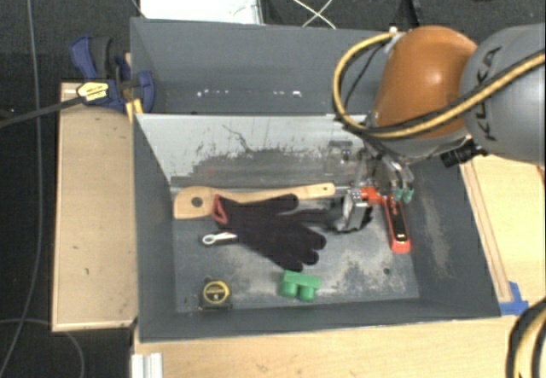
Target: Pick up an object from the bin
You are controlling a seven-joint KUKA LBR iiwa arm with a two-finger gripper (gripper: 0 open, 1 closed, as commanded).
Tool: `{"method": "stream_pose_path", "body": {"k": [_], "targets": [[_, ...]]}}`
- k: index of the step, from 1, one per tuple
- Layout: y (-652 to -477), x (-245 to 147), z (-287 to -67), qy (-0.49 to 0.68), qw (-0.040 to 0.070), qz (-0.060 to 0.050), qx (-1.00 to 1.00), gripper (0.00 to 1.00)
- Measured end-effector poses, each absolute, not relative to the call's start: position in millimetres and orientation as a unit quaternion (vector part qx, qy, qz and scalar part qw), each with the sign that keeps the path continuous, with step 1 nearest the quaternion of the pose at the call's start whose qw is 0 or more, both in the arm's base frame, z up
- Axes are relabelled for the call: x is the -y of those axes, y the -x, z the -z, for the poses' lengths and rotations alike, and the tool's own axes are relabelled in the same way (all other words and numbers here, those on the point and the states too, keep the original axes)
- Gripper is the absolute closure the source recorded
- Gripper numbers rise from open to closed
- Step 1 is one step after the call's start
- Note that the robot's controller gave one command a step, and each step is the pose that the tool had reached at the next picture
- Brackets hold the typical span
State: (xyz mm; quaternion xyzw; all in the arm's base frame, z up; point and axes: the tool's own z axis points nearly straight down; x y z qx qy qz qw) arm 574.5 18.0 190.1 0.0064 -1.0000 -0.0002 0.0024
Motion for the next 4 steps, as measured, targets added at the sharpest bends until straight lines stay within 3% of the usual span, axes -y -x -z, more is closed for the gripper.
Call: {"method": "stream_pose_path", "body": {"k": [1,2,3,4], "targets": [[-576.2,-17.9,-194.5,-0.006,-0.002,0.000,1.000,0.00],[-558.1,-78.6,-66.6,-0.074,0.001,0.001,0.997,0.00],[-544.3,-110.3,-123.2,-0.035,-0.006,0.000,0.999,0.00],[-553.2,-82.6,-80.1,-0.067,0.001,0.000,0.998,0.00]]}}
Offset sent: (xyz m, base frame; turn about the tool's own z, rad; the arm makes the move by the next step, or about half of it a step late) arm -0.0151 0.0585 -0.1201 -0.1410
